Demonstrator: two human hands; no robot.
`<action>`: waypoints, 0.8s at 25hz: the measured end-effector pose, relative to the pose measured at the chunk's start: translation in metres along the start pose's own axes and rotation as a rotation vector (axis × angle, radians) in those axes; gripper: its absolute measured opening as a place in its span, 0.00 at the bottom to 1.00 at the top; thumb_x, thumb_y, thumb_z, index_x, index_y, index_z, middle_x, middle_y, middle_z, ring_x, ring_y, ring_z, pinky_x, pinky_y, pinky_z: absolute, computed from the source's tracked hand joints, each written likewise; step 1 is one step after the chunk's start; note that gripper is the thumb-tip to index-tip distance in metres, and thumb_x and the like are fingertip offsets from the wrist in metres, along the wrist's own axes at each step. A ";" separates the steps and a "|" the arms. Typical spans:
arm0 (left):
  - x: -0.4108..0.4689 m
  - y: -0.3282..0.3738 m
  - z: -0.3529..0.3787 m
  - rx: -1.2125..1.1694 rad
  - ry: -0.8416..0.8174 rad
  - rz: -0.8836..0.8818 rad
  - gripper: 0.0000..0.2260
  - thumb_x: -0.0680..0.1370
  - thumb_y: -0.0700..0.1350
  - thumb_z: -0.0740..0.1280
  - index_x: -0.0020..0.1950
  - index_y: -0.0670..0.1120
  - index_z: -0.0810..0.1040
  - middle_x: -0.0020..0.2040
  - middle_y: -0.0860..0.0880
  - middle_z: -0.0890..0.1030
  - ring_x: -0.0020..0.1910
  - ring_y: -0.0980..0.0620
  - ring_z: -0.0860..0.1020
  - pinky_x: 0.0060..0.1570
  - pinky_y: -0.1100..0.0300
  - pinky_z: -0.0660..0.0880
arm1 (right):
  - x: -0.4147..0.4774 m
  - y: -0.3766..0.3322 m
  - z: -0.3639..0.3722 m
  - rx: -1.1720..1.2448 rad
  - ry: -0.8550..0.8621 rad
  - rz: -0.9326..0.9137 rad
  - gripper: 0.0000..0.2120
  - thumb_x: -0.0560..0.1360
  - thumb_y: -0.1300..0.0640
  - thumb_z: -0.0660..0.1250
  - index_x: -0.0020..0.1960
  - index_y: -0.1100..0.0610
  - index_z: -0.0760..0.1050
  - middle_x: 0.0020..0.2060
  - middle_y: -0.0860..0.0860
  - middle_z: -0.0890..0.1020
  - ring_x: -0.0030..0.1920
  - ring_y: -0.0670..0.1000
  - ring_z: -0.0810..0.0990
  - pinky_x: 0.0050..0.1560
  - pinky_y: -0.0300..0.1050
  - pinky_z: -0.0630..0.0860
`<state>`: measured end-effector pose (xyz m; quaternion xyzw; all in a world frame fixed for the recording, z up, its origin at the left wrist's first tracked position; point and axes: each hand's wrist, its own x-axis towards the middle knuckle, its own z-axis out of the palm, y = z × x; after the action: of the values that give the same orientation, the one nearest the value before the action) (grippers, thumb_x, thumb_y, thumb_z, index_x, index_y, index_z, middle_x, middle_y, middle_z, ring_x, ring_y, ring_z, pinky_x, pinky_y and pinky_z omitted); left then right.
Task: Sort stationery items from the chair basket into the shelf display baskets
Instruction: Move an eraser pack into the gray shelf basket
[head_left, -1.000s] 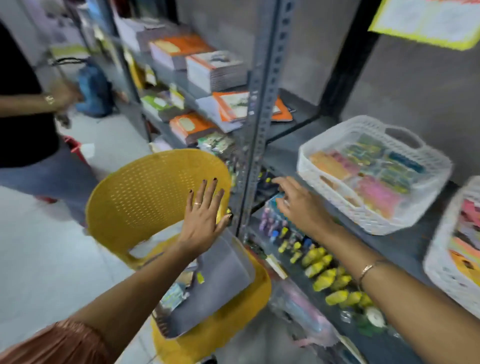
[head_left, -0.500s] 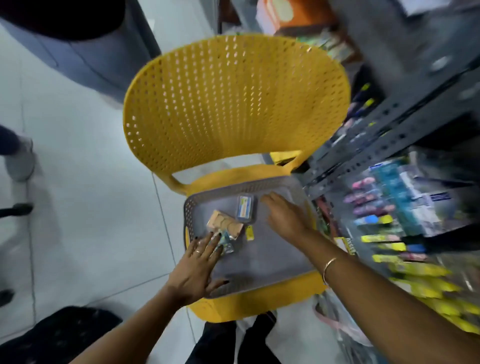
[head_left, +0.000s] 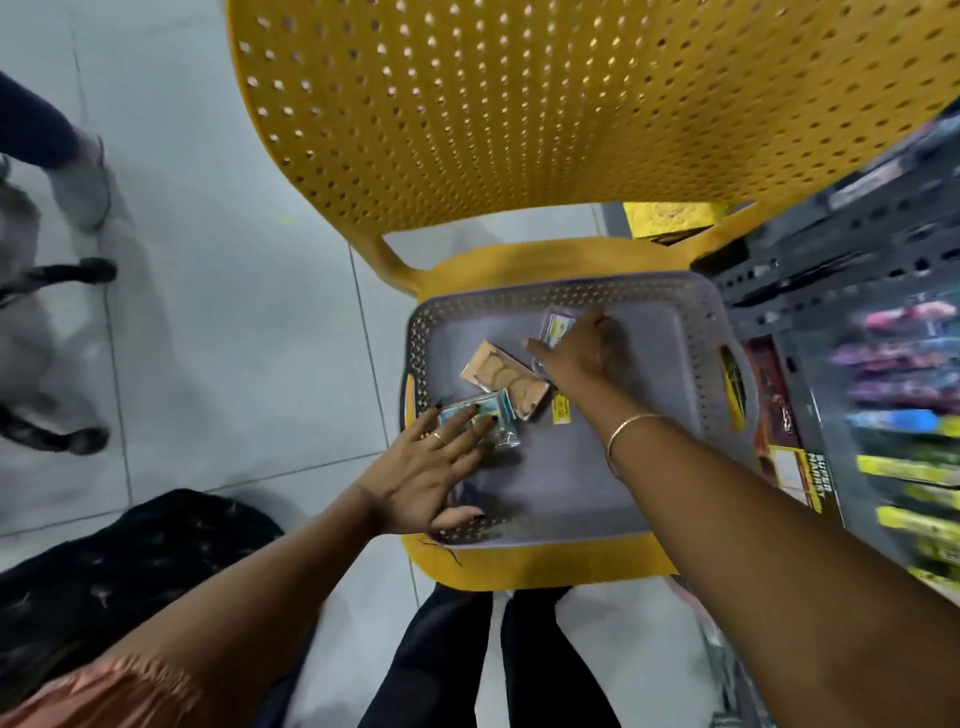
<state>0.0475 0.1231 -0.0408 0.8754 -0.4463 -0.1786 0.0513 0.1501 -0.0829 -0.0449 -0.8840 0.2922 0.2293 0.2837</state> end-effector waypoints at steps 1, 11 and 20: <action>0.000 0.000 0.002 0.003 0.007 0.000 0.34 0.76 0.65 0.45 0.64 0.40 0.74 0.69 0.39 0.68 0.69 0.38 0.64 0.64 0.44 0.57 | -0.001 -0.002 0.004 -0.012 0.009 -0.002 0.38 0.68 0.52 0.73 0.67 0.66 0.56 0.66 0.64 0.65 0.64 0.65 0.68 0.57 0.56 0.72; 0.000 0.001 0.001 0.000 0.024 -0.010 0.36 0.77 0.65 0.41 0.67 0.41 0.71 0.70 0.38 0.66 0.69 0.39 0.64 0.65 0.44 0.53 | -0.014 0.035 -0.008 -0.331 0.163 -0.235 0.24 0.68 0.61 0.69 0.60 0.65 0.64 0.60 0.64 0.71 0.62 0.63 0.69 0.58 0.54 0.70; 0.002 0.003 0.000 0.056 0.034 -0.001 0.34 0.76 0.64 0.46 0.66 0.40 0.72 0.70 0.39 0.66 0.68 0.38 0.64 0.65 0.44 0.52 | -0.027 0.050 -0.018 -0.250 0.245 -0.312 0.20 0.67 0.65 0.68 0.56 0.65 0.67 0.57 0.65 0.73 0.60 0.64 0.69 0.58 0.54 0.67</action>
<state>0.0466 0.1199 -0.0402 0.8797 -0.4496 -0.1512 0.0342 0.1027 -0.1174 -0.0342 -0.9680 0.1536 0.1082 0.1666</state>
